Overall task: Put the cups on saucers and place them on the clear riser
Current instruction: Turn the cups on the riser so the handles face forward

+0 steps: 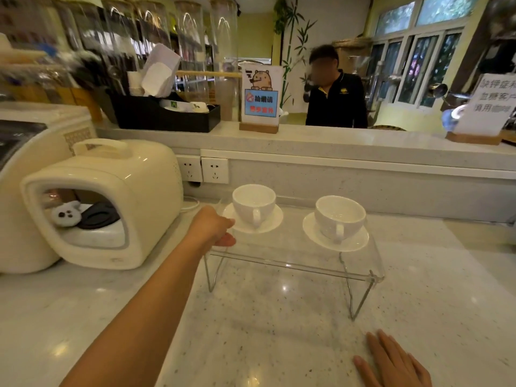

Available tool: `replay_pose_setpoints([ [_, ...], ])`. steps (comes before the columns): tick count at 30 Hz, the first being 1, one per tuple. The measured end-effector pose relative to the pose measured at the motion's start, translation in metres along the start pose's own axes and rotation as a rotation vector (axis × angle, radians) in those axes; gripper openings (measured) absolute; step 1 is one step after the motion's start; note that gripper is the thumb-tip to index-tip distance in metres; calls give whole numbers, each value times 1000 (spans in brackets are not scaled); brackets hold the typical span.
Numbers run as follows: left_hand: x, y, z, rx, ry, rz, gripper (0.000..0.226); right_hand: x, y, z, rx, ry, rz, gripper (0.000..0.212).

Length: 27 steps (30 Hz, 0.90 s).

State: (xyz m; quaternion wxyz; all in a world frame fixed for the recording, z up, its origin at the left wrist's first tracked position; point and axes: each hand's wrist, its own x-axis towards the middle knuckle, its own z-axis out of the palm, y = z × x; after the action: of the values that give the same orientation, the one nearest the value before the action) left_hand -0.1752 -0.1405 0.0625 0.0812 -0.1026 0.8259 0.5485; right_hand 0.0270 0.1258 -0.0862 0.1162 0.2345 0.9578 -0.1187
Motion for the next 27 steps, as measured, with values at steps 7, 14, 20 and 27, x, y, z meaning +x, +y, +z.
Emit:
replay_pose_setpoints([
  [7,9,2,14,-161,48,-9,36,-26,-8,-2,-33,229,-89,58],
  [14,20,-2,12,-170,100,-61,36,-29,-13,-15,10,204,-95,57],
  [20,27,-8,7,-110,160,-36,23,-26,-11,-11,-10,211,-96,59],
  [27,22,-10,2,-28,83,-16,28,-27,-15,-12,-32,214,-91,59],
])
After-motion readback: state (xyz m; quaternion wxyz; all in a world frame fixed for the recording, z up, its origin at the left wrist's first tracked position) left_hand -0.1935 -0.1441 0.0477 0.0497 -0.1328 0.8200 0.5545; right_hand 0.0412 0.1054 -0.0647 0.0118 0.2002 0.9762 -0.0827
